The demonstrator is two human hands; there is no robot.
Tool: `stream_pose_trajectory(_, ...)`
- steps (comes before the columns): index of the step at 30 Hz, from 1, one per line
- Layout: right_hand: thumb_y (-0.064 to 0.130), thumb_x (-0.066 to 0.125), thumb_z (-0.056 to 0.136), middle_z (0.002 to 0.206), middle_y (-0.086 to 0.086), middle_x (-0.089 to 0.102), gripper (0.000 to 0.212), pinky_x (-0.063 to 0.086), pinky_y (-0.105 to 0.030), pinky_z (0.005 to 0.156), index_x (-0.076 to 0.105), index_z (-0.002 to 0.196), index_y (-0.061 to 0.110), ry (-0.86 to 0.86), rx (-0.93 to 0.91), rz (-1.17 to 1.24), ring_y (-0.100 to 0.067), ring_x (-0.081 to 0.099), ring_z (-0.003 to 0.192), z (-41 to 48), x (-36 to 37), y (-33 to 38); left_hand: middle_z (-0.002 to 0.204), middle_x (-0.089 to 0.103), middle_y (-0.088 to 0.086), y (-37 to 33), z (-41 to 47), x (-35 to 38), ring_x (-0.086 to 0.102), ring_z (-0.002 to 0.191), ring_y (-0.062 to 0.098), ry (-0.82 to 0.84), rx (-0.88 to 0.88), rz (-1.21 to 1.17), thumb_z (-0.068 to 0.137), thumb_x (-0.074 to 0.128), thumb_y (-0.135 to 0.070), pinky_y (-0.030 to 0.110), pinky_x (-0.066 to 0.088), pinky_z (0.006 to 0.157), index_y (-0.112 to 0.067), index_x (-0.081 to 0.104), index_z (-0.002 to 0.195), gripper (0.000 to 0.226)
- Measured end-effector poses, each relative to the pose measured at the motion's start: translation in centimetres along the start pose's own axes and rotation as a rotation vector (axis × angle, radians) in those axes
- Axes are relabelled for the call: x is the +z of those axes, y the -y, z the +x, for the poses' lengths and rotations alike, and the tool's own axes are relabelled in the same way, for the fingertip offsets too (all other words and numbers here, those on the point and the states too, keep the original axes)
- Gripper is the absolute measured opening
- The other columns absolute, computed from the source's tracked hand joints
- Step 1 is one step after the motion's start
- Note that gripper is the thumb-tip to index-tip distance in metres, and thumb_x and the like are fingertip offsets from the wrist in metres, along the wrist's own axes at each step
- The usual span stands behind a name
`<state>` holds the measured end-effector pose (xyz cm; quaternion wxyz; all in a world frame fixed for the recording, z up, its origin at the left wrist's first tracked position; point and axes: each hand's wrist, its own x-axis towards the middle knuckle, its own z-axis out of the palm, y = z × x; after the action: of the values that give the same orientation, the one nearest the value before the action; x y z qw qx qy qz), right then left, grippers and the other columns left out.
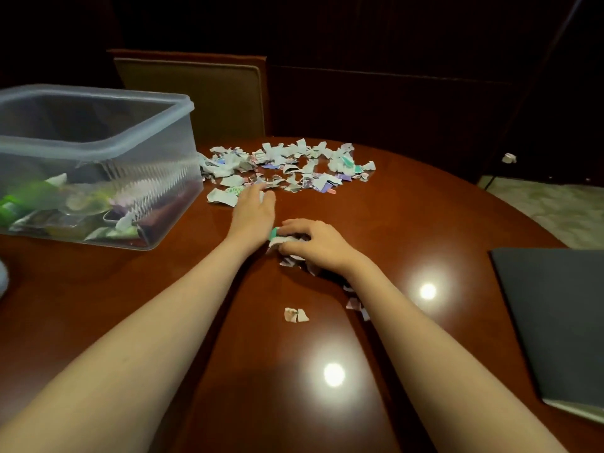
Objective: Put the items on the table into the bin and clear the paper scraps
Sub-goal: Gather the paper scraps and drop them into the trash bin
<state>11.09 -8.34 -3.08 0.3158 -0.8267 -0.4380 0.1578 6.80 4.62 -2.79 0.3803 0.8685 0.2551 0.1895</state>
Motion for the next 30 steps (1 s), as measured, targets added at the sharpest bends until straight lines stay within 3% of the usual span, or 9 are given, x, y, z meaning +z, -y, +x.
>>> stream_pose_trajectory(3,0.015,0.058,0.089,0.134,-0.002,0.054,0.028,0.044,-0.032,0.099,0.066,0.115,0.013,0.134,0.092,0.332,-0.024,0.049,0.124,1.5,-0.2,0.9,0.155,0.022,0.008,2.5,2.0,-2.1,0.015,0.145,0.023,-0.007,-0.066,0.255,0.101,0.028,-0.034,0.043,0.012,0.119,-0.020,0.036,0.143,0.045)
stream_pose_trajectory(5,0.008,0.054,0.089,0.125,-0.006,0.060,0.027,0.045,-0.016,0.086,0.066,0.113,0.008,0.184,0.131,0.498,-0.016,0.055,0.111,2.5,-0.6,1.3,0.158,0.012,0.007,3.4,3.2,-3.2,0.006,0.146,0.026,0.033,-0.103,0.375,0.101,0.027,-0.038,0.047,0.006,0.117,-0.025,0.030,0.146,0.047)
stream_pose_trajectory(7,0.006,0.052,0.090,0.113,-0.007,0.065,0.025,0.044,-0.017,0.090,0.067,0.109,0.005,0.130,0.108,0.602,-0.013,0.057,0.103,3.2,-0.7,1.2,0.159,0.006,0.006,3.6,4.6,-3.5,0.002,0.146,0.028,0.099,-0.110,0.435,0.100,0.025,-0.041,0.051,0.003,0.116,-0.028,0.025,0.147,0.049)
stream_pose_trajectory(10,0.006,0.053,0.088,0.094,0.000,0.068,0.021,0.052,-0.032,0.089,0.071,0.088,0.016,-0.198,0.152,0.649,-0.018,0.065,0.090,4.5,-1.2,-0.3,0.159,0.000,0.005,3.3,6.5,-2.7,-0.004,0.146,0.029,0.202,-0.110,0.487,0.099,0.023,-0.047,0.053,0.000,0.115,-0.033,0.020,0.148,0.051)
stream_pose_trajectory(13,0.010,0.050,0.087,0.095,0.005,0.063,0.035,0.053,-0.042,0.084,0.059,0.069,0.039,-0.572,0.307,0.383,-0.025,0.066,0.089,5.6,-2.3,-3.4,0.159,0.000,0.004,3.4,6.7,-1.2,-0.006,0.146,0.028,0.231,-0.108,0.536,0.099,0.020,-0.049,0.052,-0.003,0.115,-0.038,0.018,0.147,0.050)
stream_pose_trajectory(17,0.011,0.049,0.088,0.122,-0.006,0.048,0.018,0.032,-0.028,0.100,0.062,0.097,0.019,-0.809,0.526,0.197,-0.022,0.044,0.118,7.0,-5.2,-6.7,0.159,0.010,-0.002,3.5,5.2,-0.7,0.000,0.147,0.021,0.272,0.041,0.584,0.099,0.026,-0.047,0.047,-0.002,0.116,-0.040,0.025,0.144,0.046)
stream_pose_trajectory(22,0.031,0.042,0.096,0.155,-0.005,0.019,0.046,0.012,-0.039,0.114,0.037,0.141,0.023,-0.568,0.483,-0.077,-0.023,0.015,0.144,9.9,-7.5,-9.1,0.142,0.041,-0.015,2.7,4.4,-1.6,0.026,0.137,0.005,0.321,0.123,0.223,0.095,0.048,-0.034,0.037,0.000,0.117,-0.044,0.062,0.107,0.022)
stream_pose_trajectory(25,0.039,0.031,0.099,0.159,-0.005,0.007,0.052,0.003,-0.044,0.116,0.021,0.148,0.026,-0.438,0.491,-0.157,-0.022,0.003,0.147,11.7,-8.0,-10.2,0.128,0.053,-0.021,2.5,3.7,-1.5,0.031,0.129,-0.005,0.344,0.080,0.004,0.091,0.054,-0.031,0.035,0.001,0.119,-0.047,0.064,0.083,0.020)
stream_pose_trajectory(30,0.043,0.020,0.101,0.159,-0.001,0.009,0.052,-0.003,-0.044,0.116,0.013,0.150,0.027,-0.126,0.367,-0.368,-0.018,0.004,0.147,11.2,-7.8,-10.7,0.116,0.060,-0.023,1.8,2.7,-1.2,0.046,0.122,-0.002,0.319,0.013,-0.298,0.087,0.057,-0.029,0.041,0.021,0.116,-0.050,0.068,0.079,0.025)
